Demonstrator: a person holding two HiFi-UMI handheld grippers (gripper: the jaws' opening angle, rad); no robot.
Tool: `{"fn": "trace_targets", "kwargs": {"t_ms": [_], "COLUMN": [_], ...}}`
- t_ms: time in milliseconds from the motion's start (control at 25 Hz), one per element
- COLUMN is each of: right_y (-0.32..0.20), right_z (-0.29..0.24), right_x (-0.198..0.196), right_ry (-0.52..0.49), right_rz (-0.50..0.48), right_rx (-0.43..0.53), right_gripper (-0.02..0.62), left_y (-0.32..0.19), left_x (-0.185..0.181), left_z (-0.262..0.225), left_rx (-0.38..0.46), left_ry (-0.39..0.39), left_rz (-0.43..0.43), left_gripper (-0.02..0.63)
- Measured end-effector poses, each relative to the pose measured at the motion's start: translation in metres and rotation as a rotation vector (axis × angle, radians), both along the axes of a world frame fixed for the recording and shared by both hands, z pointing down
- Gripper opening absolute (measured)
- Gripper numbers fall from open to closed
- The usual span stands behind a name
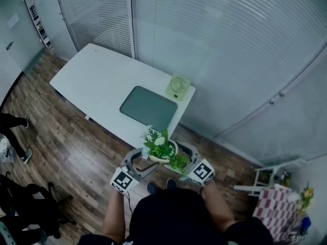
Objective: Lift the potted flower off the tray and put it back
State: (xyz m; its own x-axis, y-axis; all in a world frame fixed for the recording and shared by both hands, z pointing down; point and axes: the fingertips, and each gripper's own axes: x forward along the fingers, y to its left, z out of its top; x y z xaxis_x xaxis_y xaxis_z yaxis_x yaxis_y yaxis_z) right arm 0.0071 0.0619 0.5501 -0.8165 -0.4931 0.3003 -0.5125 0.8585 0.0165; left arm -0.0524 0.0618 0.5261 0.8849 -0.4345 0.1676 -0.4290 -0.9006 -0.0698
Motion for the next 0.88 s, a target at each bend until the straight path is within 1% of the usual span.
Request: {"fn": "trace_targets", "kwargs": {"t_ms": [80, 240, 440, 760, 880], "right_y": [0.001, 0.004, 0.006, 0.004, 0.005], "right_z": [-0.003, -0.006, -0.006, -0.015, -0.014], "right_x": [0.001, 0.002, 0.007, 0.007, 0.008], "right_ry": [-0.002, 0.001, -0.003, -0.036, -0.038], "right_rz": [-0.008, -0.015, -0.026, -0.045, -0.045], "right_rx": [0.014, 0.009, 0.012, 0.042, 0.029], "right_gripper": [0.387, 0.387, 0.387, 0.387, 0.387], "left_y": [0.001, 0.004, 0.007, 0.007, 0.008], "left_x": [0.001, 0.001, 0.007, 0.008, 0.009], "left_z": [-0.002, -0.004, -0.001, -0.008, -0.009], "left_rx": [0.002, -0.003, -0.029, -0.028, -0.017], "left_ry": [0.002, 0.011, 0.032, 0.040, 0.032], "left_rz": [-0.005, -0.017, -0.035, -0.057, -0.055], "left_gripper": [0.279, 0.279, 0.279, 0.279, 0.279]}}
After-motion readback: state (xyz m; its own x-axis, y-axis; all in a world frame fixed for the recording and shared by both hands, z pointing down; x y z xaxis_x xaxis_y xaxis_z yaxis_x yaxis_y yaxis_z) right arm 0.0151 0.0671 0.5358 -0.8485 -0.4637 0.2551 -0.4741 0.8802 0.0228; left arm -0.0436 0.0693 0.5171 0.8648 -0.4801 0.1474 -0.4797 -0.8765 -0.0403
